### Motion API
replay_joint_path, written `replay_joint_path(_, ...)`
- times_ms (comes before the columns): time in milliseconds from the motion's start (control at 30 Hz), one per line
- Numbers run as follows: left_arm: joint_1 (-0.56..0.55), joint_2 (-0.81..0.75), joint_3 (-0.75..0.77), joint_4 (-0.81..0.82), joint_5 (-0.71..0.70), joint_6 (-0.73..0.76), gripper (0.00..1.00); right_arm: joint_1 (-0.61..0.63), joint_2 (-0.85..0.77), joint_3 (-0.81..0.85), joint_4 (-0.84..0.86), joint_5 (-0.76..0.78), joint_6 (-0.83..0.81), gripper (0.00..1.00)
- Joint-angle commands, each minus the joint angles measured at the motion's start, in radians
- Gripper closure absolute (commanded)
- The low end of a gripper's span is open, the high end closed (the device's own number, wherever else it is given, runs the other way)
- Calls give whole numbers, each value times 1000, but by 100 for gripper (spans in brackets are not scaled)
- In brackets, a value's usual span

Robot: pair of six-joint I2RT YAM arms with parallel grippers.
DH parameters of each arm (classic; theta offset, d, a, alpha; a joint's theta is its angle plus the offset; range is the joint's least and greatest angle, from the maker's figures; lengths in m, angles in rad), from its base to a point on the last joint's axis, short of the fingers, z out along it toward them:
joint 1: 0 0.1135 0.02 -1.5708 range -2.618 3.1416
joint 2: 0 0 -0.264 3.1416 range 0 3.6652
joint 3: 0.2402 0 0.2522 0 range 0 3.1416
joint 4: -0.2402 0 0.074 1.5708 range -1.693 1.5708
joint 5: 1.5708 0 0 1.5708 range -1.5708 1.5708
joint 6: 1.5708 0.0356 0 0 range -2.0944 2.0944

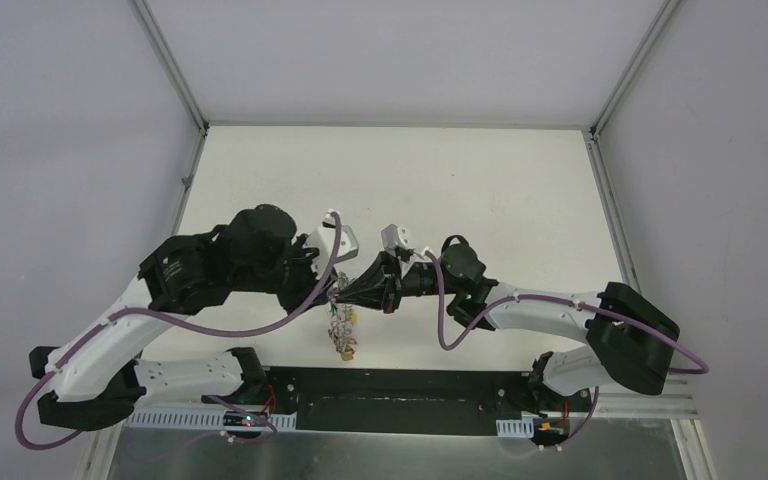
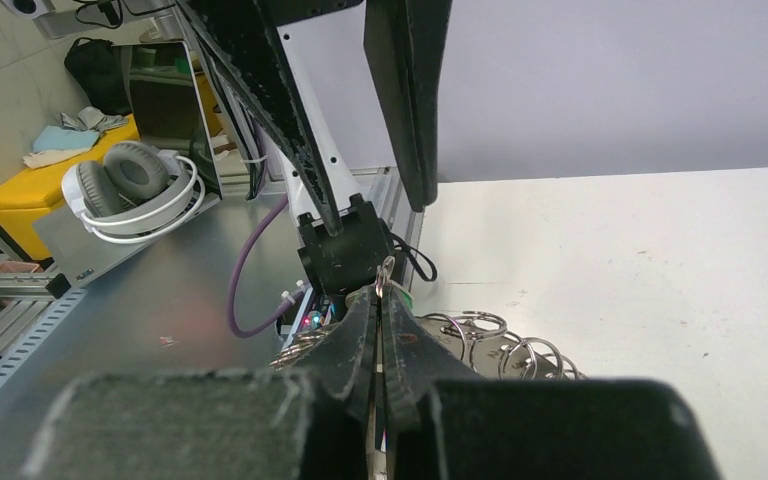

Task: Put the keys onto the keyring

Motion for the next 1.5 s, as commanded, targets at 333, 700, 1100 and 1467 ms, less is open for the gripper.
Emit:
replay_joint_path(333, -5, -525, -521, 532, 60, -158, 57, 4, -53, 15, 71, -38, -15, 100)
replay_joint_path(700, -5, -594, -579, 534, 125, -25, 67, 4, -70, 13, 66, -118, -23, 100)
replay_joint_path(1100, -6, -501, -545, 534, 165, 10, 68, 1, -86, 12, 45, -144, -32, 100)
replay_joint_path(1467, -5, -471, -515, 534, 240, 19, 78, 3, -82, 13, 45, -144, -35, 100)
